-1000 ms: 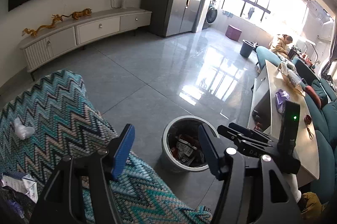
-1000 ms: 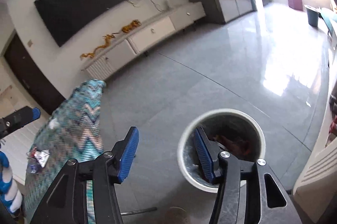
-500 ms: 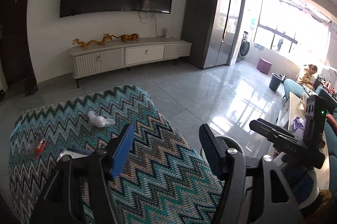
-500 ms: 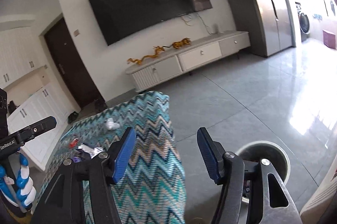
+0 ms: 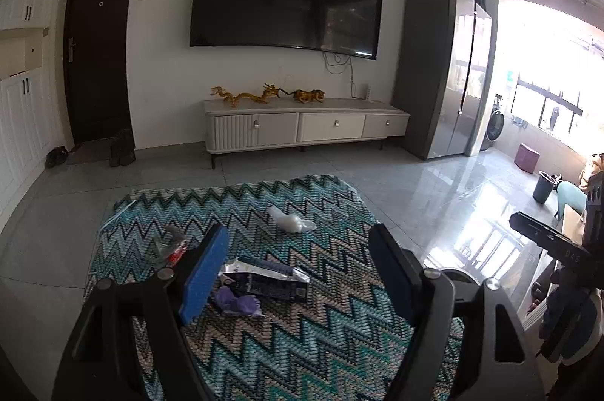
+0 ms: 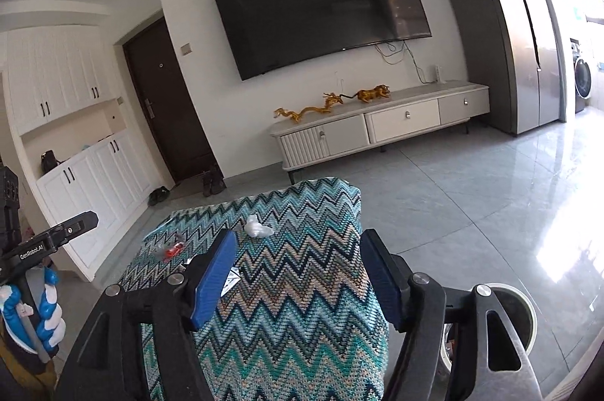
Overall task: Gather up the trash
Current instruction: 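Move both tools back over the blanket toward the remaining trash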
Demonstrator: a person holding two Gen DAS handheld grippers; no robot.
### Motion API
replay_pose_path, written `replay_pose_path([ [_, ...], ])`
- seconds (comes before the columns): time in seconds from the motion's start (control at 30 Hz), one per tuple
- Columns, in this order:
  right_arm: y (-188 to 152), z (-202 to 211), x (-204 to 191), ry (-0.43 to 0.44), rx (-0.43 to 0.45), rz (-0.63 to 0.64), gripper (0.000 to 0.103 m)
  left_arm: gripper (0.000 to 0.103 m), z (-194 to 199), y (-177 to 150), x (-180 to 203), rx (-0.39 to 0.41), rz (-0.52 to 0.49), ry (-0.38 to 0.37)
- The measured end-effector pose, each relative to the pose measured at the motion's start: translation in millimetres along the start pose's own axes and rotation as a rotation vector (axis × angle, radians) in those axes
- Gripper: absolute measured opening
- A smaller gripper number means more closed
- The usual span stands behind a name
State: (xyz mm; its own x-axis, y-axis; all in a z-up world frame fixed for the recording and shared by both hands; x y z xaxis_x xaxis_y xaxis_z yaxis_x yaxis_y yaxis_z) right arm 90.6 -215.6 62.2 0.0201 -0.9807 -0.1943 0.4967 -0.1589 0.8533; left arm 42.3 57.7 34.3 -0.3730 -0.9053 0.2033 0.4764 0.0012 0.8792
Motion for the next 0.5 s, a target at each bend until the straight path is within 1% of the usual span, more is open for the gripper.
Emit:
replay_pose_path([
  [0.17, 1, 0, -10, 0.021, 0.008, 0.015, 0.066, 0.075, 18, -2, -24, 0.023, 0.013, 0.067],
  [0.3, 4, -1, -16, 0.036, 0.015, 0.018, 0.068, 0.075, 20, -2, -35, 0.033, 0.018, 0.106],
  [0.43, 5, -8, -24, 0.048, 0.009, 0.031, 0.069, 0.075, 13, -11, -42, 0.016, 0.010, 0.129],
  [0.5, 3, -13, -27, 0.051, 0.000, 0.038, 0.070, 0.075, 3, -18, -46, -0.009, 0.011, 0.125],
])
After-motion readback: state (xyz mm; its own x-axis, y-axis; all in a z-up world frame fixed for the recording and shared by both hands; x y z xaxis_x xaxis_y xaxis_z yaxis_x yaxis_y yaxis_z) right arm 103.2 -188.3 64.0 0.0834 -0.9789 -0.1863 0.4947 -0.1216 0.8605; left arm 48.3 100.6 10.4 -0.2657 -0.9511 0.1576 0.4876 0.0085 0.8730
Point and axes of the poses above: each gripper's, at about its wrist camera, not at the fingertips, and z roughly against the way its jaws point, x to its right, y to its top, the point moved 4 cm from there along -z, roughly the way its jaws point, and after that the axes turned 14 degrees about -y, right-handed, at the moved point
